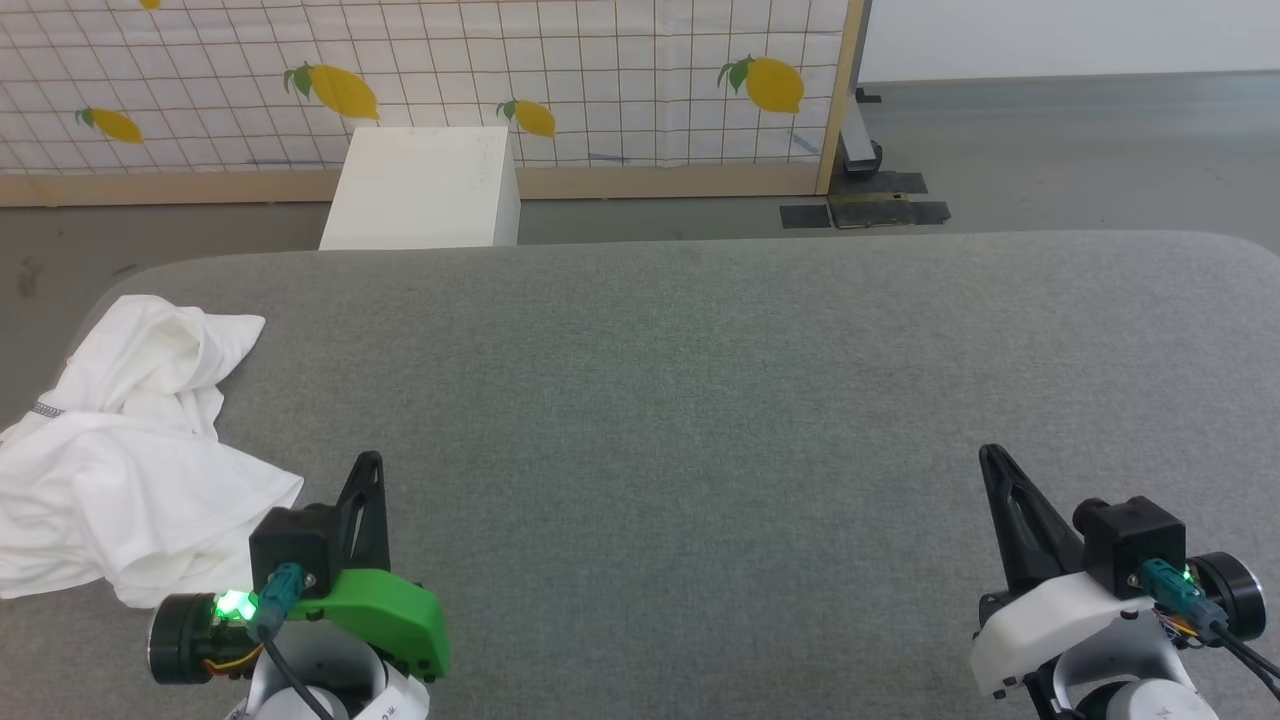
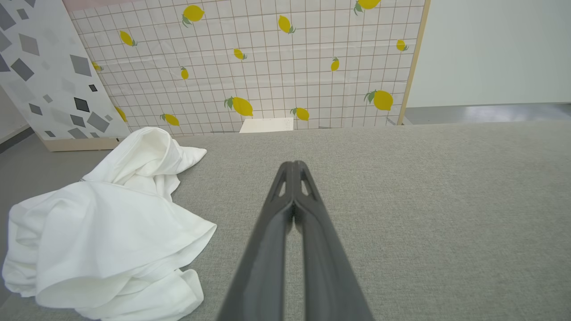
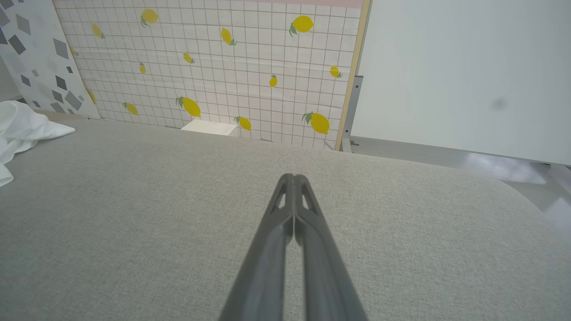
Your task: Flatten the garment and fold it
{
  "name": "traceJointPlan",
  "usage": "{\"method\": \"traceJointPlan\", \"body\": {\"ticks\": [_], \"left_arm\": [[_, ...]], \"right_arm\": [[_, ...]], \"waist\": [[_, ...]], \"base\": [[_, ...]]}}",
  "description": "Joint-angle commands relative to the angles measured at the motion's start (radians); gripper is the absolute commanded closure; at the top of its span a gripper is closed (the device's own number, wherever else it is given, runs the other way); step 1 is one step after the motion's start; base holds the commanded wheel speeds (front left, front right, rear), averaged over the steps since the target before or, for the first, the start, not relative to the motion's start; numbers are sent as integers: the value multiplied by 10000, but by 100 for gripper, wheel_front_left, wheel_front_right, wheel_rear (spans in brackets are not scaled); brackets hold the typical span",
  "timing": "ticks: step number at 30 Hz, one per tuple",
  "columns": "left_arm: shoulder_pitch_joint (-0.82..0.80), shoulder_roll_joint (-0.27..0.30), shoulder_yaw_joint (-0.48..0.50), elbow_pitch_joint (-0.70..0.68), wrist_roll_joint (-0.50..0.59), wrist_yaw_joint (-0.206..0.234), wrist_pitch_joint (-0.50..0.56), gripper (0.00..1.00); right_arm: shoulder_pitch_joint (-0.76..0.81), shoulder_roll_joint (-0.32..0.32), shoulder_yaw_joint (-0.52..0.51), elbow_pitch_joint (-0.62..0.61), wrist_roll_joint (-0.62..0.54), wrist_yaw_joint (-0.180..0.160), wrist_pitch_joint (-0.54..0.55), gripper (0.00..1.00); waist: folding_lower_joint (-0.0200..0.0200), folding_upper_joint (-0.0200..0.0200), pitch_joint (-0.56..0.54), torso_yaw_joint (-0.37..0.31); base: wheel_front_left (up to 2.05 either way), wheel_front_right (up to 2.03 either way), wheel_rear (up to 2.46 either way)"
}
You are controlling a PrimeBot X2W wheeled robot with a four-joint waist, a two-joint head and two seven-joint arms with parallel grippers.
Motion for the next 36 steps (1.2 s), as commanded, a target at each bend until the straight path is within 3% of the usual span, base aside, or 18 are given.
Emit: {"method": "traceJointPlan", "body": {"ticks": [1,9,10,36], "left_arm": [[102,-47,43,-24,128,-9,14,100],[102,-47,43,-24,128,-9,14,100],[-1,2,-7,2,-9,0,-1,0],[-23,17,-285,393,-446,159,-493,0]], "right_arm": [[-188,24,18,18,-64,-15,1,100],[-188,24,18,18,-64,-15,1,100],[5,-2,-2,1,5,0,-1,0],[88,2,-103,513,537,-3,-496,0]], "waist": [[0,98,0,0],[0,98,0,0],[0,0,0,0],[0,18,-36,176]], "base": [[0,0,0],[0,0,0],[0,0,0],[0,0,0]]}}
